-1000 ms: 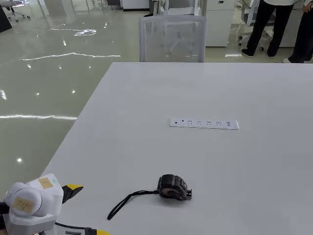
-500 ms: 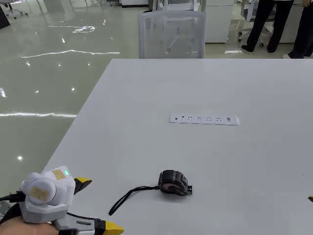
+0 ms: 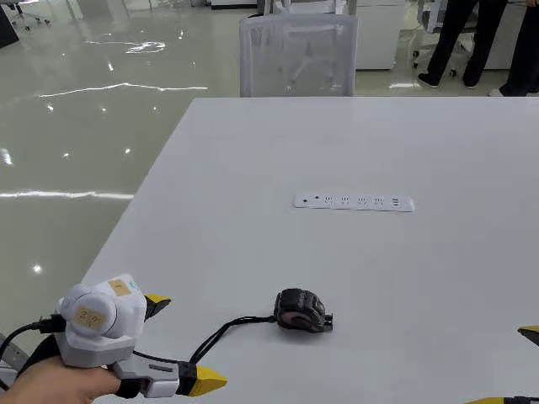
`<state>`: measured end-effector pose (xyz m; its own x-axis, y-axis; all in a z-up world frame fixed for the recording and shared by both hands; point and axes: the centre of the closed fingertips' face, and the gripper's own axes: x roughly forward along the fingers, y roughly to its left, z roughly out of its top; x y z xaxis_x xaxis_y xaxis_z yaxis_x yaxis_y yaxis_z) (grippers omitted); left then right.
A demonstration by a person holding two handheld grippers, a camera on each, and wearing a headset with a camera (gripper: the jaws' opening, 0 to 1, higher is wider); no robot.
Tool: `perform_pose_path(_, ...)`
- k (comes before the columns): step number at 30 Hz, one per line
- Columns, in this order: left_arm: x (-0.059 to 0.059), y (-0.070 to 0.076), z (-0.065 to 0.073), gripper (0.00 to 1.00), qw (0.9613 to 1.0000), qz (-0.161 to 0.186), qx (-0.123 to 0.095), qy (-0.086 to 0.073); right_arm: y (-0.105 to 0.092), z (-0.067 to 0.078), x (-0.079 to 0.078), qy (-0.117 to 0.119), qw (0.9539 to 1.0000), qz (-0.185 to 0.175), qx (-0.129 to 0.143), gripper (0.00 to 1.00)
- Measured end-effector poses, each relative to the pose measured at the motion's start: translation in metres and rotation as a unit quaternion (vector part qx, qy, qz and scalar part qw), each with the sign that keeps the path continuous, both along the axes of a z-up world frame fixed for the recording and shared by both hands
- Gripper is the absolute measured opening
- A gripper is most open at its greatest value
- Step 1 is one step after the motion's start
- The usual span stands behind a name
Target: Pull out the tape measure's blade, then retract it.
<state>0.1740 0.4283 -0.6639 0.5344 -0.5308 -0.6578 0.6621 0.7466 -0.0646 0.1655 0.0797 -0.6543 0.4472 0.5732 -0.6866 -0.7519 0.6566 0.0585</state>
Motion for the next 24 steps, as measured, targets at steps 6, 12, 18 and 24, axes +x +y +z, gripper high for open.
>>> perform_pose_path(6, 0.004, -0.002, -0.003, 0.93, 1.0, 0.0, 0.001, 0.002, 0.004, -0.002, 0.004, 0.001, 1.0, 0.007, 0.0, 0.86)
perform_pose_path(12, 0.01, -0.003, -0.008, 0.93, 1.0, -0.003, 0.003, 0.003, 0.009, -0.005, 0.008, 0.003, 0.9998, 0.017, -0.002, 0.85)
perform_pose_path(18, 0.017, -0.008, -0.009, 0.92, 1.0, -0.005, 0.003, 0.001, 0.014, -0.007, 0.014, 0.003, 0.9996, 0.026, -0.004, 0.85)
perform_pose_path(24, 0.023, -0.014, -0.011, 0.92, 0.9999, -0.01, 0.001, 0.002, 0.02, -0.01, 0.018, 0.005, 0.9994, 0.034, -0.005, 0.84)
